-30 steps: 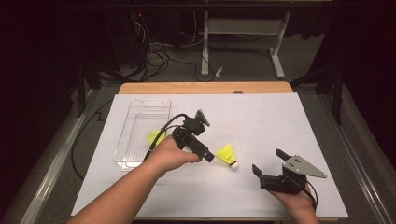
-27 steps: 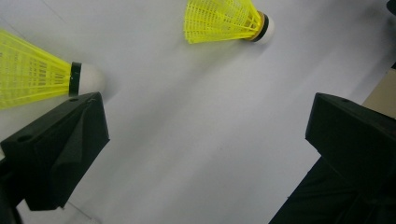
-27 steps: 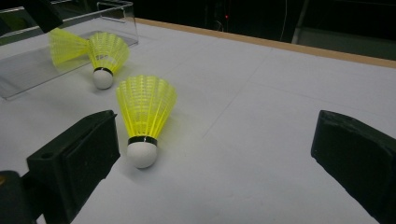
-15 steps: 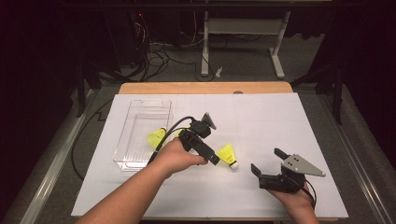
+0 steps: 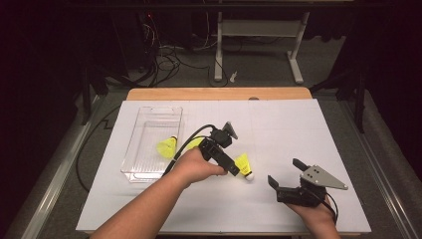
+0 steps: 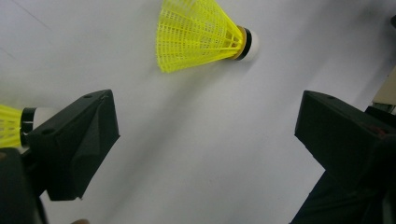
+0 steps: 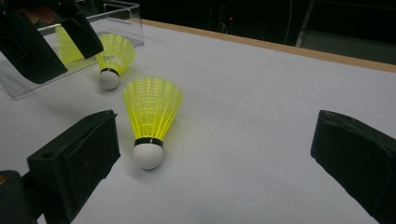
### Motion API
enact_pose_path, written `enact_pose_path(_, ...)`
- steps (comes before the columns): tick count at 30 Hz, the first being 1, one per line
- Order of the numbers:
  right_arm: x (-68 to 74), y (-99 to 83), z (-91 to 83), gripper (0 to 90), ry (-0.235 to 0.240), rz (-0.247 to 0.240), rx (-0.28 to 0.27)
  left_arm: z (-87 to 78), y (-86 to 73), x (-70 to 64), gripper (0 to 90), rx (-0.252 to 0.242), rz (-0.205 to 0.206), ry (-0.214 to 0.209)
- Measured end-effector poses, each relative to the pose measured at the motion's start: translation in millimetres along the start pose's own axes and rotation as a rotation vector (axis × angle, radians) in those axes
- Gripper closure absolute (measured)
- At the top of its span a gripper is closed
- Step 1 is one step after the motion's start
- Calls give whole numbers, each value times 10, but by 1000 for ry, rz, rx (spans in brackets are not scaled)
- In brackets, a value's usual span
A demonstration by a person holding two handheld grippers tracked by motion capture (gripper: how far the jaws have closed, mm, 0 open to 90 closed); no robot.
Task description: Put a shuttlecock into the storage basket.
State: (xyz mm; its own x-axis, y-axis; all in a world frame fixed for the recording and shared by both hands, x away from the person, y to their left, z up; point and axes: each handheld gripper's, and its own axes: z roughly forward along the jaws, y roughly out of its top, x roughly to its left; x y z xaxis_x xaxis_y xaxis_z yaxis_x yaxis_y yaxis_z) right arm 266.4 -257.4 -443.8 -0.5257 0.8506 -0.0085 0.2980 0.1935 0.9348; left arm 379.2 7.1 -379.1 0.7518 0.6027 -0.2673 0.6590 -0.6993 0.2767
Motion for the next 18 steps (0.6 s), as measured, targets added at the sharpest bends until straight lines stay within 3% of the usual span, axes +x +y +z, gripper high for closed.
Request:
enact_pose_path(7, -21, -11, -7, 18, -1, 4, 3, 52, 73, 33, 123, -21, -1, -5)
enact_pose_path(18, -24, -25, -23, 18, -8, 15, 8, 181, 163, 187, 220, -14, 9, -18)
